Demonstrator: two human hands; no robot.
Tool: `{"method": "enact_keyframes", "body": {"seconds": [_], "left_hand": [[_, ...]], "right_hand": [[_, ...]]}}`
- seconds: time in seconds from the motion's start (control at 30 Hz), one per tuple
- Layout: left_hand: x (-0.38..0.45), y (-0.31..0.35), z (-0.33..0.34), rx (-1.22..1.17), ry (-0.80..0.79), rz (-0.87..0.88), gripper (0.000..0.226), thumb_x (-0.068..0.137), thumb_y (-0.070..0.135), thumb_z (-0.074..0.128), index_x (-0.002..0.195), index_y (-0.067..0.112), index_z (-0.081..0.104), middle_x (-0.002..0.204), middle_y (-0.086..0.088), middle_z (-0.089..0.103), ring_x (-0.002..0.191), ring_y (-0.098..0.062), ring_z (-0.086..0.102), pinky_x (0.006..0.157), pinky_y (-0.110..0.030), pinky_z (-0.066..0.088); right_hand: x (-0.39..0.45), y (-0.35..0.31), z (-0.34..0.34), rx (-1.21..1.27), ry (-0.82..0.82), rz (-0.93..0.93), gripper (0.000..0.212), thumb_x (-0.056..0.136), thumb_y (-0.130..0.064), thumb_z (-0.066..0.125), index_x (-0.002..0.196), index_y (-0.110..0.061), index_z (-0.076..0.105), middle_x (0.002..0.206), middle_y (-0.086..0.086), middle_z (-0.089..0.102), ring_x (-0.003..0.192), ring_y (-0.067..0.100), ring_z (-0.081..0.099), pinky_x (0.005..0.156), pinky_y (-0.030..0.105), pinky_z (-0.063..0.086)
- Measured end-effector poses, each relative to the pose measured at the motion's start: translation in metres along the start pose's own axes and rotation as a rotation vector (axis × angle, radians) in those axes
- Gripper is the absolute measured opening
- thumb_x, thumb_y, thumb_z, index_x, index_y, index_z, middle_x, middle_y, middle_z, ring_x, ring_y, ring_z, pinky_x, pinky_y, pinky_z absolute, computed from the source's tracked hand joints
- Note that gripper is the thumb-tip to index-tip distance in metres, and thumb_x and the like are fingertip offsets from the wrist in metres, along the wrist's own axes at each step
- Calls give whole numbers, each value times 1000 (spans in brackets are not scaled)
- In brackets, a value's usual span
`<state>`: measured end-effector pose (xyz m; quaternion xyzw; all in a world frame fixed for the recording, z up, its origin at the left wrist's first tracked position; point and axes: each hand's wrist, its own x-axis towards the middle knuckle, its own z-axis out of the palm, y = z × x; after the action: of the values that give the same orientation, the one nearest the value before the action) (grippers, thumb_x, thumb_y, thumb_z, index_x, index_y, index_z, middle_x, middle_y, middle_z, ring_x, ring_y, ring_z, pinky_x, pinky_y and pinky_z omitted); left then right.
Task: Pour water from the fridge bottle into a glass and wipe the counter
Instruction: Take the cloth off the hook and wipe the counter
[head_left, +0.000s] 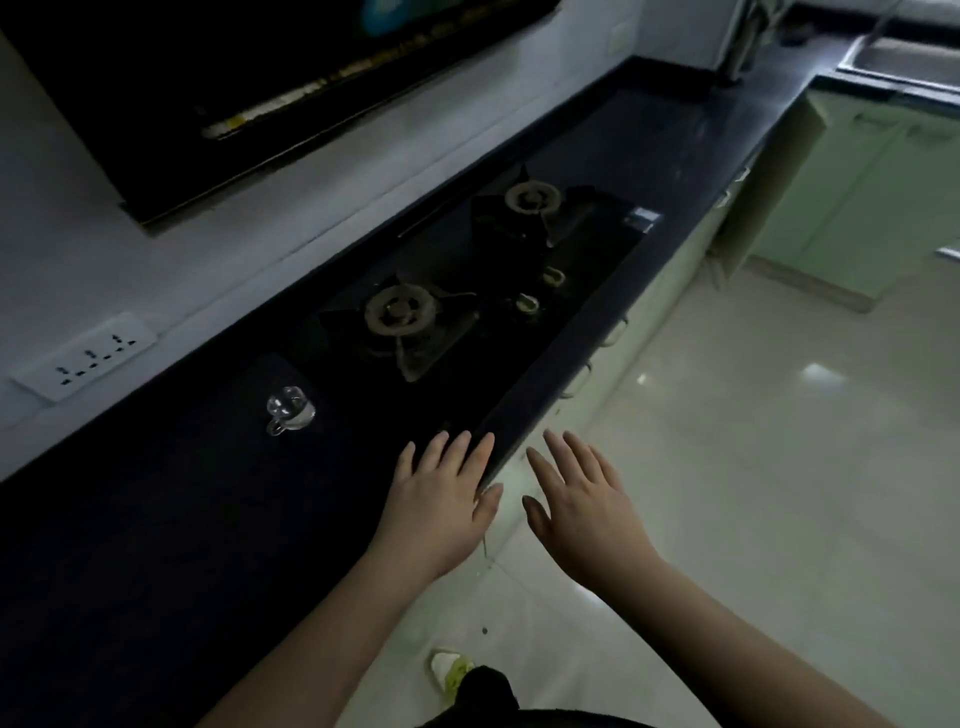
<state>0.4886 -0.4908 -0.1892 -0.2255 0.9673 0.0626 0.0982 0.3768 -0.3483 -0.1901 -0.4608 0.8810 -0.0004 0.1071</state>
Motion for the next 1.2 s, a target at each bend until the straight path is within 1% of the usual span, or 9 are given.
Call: {"method": "enact_keyframes", "body": {"seconds": [0.1,0.27,0.43,0.6,0.7,0.87,1.0,1.13,1.2], "left_hand": [[-1,41,1,37,-1,67,73,89,60,-5,156,30,0,165,2,11,151,-21,6,122,-48,6],[-2,105,4,51,-20,187,69,94,61,4,155,32,-8,165,1,-11,151,-22,-13,120,-53,-4],[5,149,0,72,-21,299,64,99,59,8,155,33,-8,165,3,-9,151,-21,-12,120,-53,-6],[21,172,-5,125,-10,438,63,100,58,8,155,34,-10,166,5,-8,151,-19,-12,120,-52,-6],[38,177,-9,139,-21,514,66,98,62,10,155,34,-8,165,5,-8,151,-19,-12,120,-52,-5],[69,193,-24,103,-24,601,67,98,61,16,156,33,-3,165,7,-7,151,-16,-11,120,-50,-5],[86,205,-34,54,-25,648,64,100,58,16,156,33,-1,165,8,-5,151,-14,-11,120,-49,-7],[100,217,-45,65,-21,725,66,98,61,15,156,35,-1,165,9,-3,151,-14,-9,120,-50,-5],[106,226,-50,60,-15,749,66,98,62,16,156,36,-1,165,10,-2,151,-13,-8,120,-51,-3]], "right_hand": [[-34,29,5,-1,14,131,61,92,-50,27,136,-17,54,143,10,52,133,32,47,109,49,36],[-80,69,7,2,41,321,61,91,-50,28,133,-18,58,139,8,56,129,32,51,107,51,37],[-103,96,-2,34,77,466,59,89,-48,31,125,-16,65,131,11,62,120,33,58,101,51,45],[-115,116,-6,49,102,564,58,91,-47,29,122,-14,66,130,14,62,122,36,57,106,50,31],[-116,122,-10,64,70,653,63,92,-50,22,128,-16,62,136,12,58,127,35,52,107,53,36],[-109,134,-19,88,62,720,57,101,-50,19,152,-26,22,162,2,18,147,27,15,118,48,4],[-107,142,-29,65,76,795,59,100,-51,16,152,-25,23,161,3,19,148,25,15,118,47,5],[-104,147,-43,82,124,903,72,88,-52,11,137,-20,54,145,8,50,134,30,45,111,51,28],[-104,151,-48,79,134,920,75,86,-52,8,138,-21,52,146,8,48,135,30,43,113,50,26]]}}
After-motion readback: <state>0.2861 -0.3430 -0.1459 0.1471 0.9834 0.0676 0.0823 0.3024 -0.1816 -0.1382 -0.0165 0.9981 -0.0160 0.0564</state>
